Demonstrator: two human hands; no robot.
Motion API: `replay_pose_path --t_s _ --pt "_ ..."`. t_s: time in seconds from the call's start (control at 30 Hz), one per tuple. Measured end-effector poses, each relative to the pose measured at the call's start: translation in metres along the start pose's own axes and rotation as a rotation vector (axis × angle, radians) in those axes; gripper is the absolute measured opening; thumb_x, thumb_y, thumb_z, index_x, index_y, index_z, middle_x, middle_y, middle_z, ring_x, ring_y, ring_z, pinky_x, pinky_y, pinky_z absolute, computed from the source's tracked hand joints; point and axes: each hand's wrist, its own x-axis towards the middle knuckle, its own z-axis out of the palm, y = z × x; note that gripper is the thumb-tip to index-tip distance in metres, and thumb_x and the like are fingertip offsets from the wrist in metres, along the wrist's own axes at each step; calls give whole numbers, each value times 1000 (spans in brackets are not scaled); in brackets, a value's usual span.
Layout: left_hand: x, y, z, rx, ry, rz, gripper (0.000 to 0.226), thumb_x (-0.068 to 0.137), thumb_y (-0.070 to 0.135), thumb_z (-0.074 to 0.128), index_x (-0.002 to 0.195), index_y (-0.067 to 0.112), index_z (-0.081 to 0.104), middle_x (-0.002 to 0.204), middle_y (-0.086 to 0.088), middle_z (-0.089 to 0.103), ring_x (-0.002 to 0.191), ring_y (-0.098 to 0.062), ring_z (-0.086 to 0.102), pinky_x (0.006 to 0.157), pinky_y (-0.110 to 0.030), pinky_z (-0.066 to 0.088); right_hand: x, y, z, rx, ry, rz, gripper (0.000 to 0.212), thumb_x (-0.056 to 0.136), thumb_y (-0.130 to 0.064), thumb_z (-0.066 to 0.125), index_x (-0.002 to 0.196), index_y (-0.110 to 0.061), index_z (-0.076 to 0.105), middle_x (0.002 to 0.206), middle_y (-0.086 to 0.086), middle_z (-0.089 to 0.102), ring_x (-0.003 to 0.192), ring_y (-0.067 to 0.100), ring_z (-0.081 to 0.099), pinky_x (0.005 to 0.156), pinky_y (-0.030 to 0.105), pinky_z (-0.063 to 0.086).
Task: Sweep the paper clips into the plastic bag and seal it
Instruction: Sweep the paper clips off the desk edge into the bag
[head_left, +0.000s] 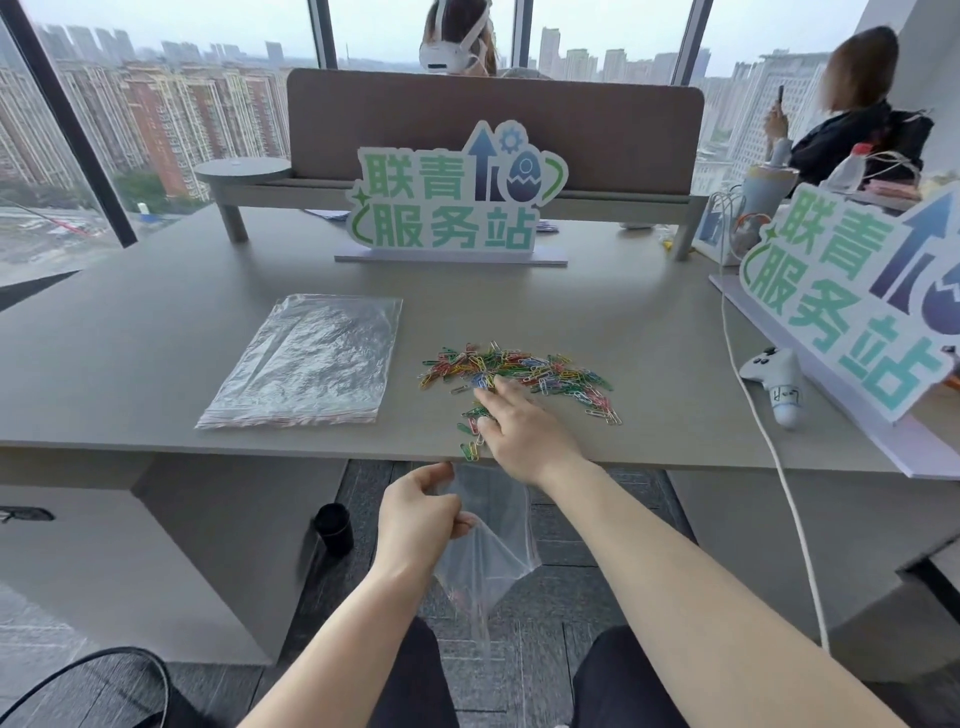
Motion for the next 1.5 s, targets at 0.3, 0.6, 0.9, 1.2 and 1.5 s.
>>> replay_pose_path --t_s 0.3,0.6,0.9,1.2,1.5 --pt "2 -2 -3 37 31 16 53 80 -12 44 126 5 62 122 -2 65 55 -14 70 60 -24 59 -3 0 10 -87 17 -91 50 103 -38 26 149 -20 29 160 5 17 148 20 12 120 38 10" --pt "2 -2 -5 18 45 18 52 81 -13 44 128 4 61 123 -5 64 55 -14 70 57 -21 57 -25 -7 18 -100 65 -182 49 103 -35 28 149 -17 31 159 6 20 147 19 16 120 32 7" --pt "3 -2 -6 18 41 20 53 79 -12 46 127 5 61 121 -7 67 57 -14 71 55 -19 56 -49 -14 28 -48 144 -217 49 101 -34 32 144 -15 41 155 6 32 145 20 24 119 31 11" --pt "0 -1 -6 9 47 19 53 79 -12 45 127 3 62 120 -11 67 53 -11 69 53 -18 56 -71 -22 35 54 353 -267 38 94 -14 43 127 -11 61 131 5 62 124 17 54 101 35 47" --pt "-1 -1 -8 20 59 30 53 80 -11 47 128 6 62 120 -5 67 55 -11 70 57 -20 58 -62 -21 40 -41 272 -287 46 97 -16 36 142 -12 44 149 3 43 141 14 33 120 33 13"
